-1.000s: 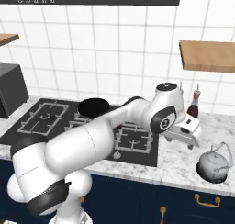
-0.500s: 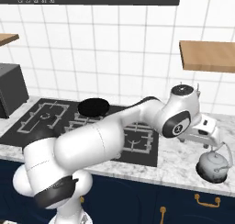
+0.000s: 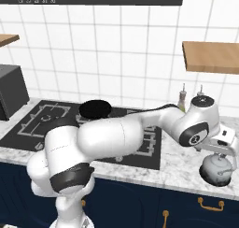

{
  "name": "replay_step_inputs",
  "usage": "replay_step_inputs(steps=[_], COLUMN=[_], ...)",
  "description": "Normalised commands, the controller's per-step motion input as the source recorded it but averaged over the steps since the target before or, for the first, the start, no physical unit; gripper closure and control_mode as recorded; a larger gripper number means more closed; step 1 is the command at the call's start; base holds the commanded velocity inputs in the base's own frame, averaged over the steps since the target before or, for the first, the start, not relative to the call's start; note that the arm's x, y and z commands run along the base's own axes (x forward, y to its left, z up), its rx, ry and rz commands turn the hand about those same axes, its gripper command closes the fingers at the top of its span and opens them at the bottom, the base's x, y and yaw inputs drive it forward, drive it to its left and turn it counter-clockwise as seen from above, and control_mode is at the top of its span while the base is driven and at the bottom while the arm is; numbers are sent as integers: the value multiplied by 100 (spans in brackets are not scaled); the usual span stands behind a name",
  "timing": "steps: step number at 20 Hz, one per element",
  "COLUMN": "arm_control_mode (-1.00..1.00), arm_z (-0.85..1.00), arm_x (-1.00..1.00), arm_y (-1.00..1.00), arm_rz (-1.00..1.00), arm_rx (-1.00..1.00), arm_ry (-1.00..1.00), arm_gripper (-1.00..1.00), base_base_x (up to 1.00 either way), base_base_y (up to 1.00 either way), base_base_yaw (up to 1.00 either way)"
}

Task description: Pick the kettle from the counter and place it on a stove burner. Then turn the burner on.

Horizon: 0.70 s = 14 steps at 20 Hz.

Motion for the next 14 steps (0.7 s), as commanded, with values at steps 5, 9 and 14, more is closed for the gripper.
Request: replay_step_inputs(steps=[5,9,14], arm_control_mode=[-100,-100,-100], arm_z=[-2,0,0], arm_x=[18,5,4], arm_y=[-43,-45,-23], arm_rz=[0,-1,0], arm_rx=[0,1,3], arm_ry=[0,-1,0], arm_gripper=[-100,-100,-100], base_base_x=[0,0,0], base_base_y=[0,0,0], base_base_yaw=[0,0,0])
